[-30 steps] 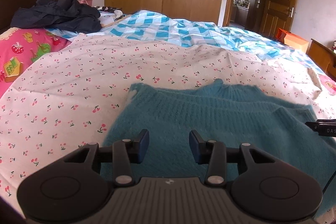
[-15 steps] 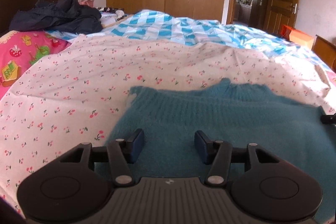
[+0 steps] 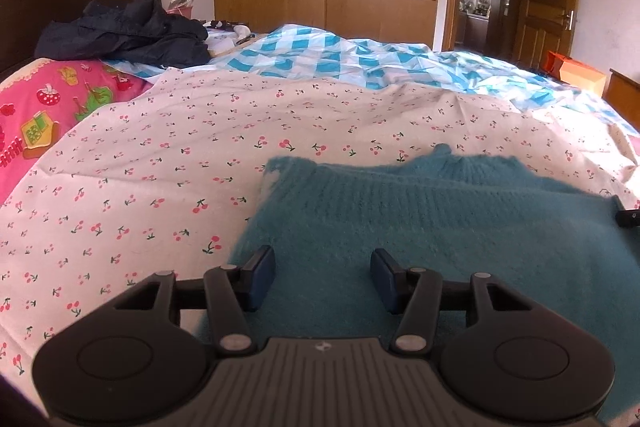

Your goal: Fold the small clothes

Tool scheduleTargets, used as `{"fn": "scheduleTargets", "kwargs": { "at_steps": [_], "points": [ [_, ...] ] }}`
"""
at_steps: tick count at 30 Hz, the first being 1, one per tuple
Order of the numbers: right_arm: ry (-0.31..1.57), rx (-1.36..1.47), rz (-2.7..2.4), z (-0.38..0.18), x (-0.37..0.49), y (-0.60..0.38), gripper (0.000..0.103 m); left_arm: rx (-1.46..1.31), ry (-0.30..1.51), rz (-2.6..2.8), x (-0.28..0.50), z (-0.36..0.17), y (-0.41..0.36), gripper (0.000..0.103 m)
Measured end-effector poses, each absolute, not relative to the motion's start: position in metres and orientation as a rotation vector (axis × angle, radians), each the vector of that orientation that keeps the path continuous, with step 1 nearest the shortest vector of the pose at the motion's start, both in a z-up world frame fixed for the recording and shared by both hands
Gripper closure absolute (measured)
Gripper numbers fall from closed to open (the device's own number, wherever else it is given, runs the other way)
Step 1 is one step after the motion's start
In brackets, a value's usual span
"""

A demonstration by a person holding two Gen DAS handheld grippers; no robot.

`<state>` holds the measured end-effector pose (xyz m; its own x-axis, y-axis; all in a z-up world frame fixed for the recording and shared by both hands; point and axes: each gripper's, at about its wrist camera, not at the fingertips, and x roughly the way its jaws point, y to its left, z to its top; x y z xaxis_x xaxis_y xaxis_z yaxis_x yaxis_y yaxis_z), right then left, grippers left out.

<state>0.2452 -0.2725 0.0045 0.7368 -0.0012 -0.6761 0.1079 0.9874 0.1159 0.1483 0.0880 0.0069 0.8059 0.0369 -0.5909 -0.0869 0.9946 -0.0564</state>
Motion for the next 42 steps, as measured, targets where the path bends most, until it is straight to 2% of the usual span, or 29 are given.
{"fn": "scheduleTargets", "kwargs": {
  "at_steps": [4, 12, 16, 19, 23, 28, 32, 36, 38, 42],
  "points": [
    [0.717, 0.151, -0.019, 0.02, 0.234, -0.273, 0.085, -0.119, 0.624, 0.066, 0.144, 0.013, 0.089, 0.046],
    [0.648, 0.222, 0.042, 0.041, 0.18, -0.278, 0.083, -0.086, 0.567, 0.016, 0.115, 0.03, 0.064, 0.046],
    [0.724, 0.2, 0.003, 0.017, 0.18, -0.275, 0.084, -0.041, 0.597, -0.06, 0.111, 0.025, 0.038, 0.046],
    [0.733, 0.34, -0.014, 0.001, 0.182, -0.291, 0.088, 0.002, 0.654, -0.08, 0.114, 0.014, 0.023, 0.046],
    [0.656, 0.424, 0.022, 0.001, 0.166, -0.3, 0.085, -0.07, 0.691, -0.051, 0.115, 0.016, 0.027, 0.046],
    [0.611, 0.507, 0.054, 0.005, 0.16, -0.313, 0.082, -0.049, 0.619, -0.053, 0.108, 0.034, 0.009, 0.046],
    [0.614, 0.558, 0.056, 0.001, 0.158, -0.324, 0.075, 0.01, 0.612, -0.095, 0.114, 0.033, -0.021, 0.046],
    [0.668, 0.589, 0.06, -0.01, 0.163, -0.331, 0.071, 0.044, 0.738, -0.091, 0.132, 0.004, -0.036, 0.045],
    [0.698, 0.597, 0.068, -0.016, 0.166, -0.333, 0.062, 0.015, 0.734, -0.083, 0.13, 0.005, -0.034, 0.044],
    [0.724, 0.61, 0.098, -0.02, 0.167, -0.335, 0.059, 0.002, 0.71, -0.071, 0.127, 0.016, -0.035, 0.045]
  ]
}}
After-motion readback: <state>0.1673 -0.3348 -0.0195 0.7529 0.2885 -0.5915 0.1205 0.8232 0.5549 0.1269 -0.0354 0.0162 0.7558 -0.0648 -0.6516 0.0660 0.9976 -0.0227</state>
